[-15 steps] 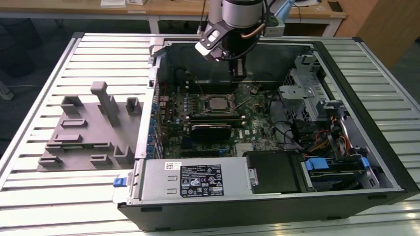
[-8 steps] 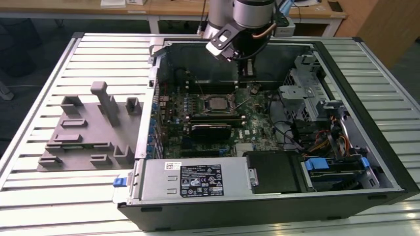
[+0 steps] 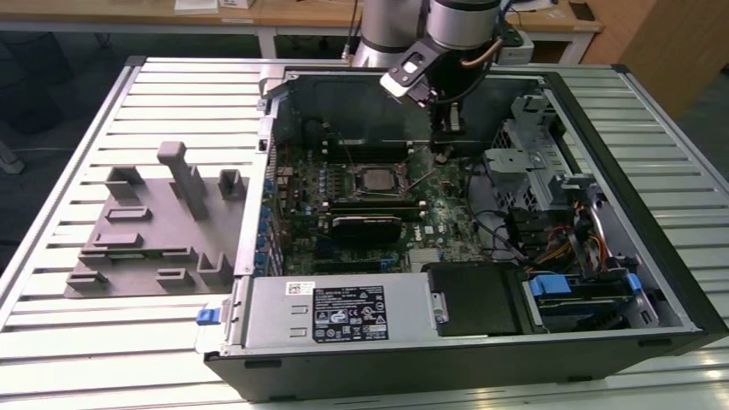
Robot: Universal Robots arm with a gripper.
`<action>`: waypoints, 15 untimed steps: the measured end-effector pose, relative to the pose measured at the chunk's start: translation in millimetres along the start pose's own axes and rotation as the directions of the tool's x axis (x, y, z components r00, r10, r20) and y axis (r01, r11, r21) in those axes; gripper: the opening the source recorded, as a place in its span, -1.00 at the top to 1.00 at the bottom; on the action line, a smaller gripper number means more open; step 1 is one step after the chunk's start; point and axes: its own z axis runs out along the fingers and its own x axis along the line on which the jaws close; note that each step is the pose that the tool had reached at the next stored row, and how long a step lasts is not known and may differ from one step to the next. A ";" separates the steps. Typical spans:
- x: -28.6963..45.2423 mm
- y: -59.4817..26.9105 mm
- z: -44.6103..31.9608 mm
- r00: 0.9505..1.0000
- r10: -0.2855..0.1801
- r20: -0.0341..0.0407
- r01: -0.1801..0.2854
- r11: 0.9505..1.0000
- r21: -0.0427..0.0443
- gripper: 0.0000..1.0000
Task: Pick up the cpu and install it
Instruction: 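Close the cpu cover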
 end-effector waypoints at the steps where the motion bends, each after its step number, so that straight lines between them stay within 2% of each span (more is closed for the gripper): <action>1: 0.1 3.1 0.2 1.000 0.000 0.000 0.000 1.000 0.000 0.79; 5: 0.3 10.1 1.8 1.000 0.000 0.000 0.000 1.000 0.000 0.79; 15: 0.6 11.4 14.7 1.000 0.000 0.000 0.000 1.000 0.000 0.79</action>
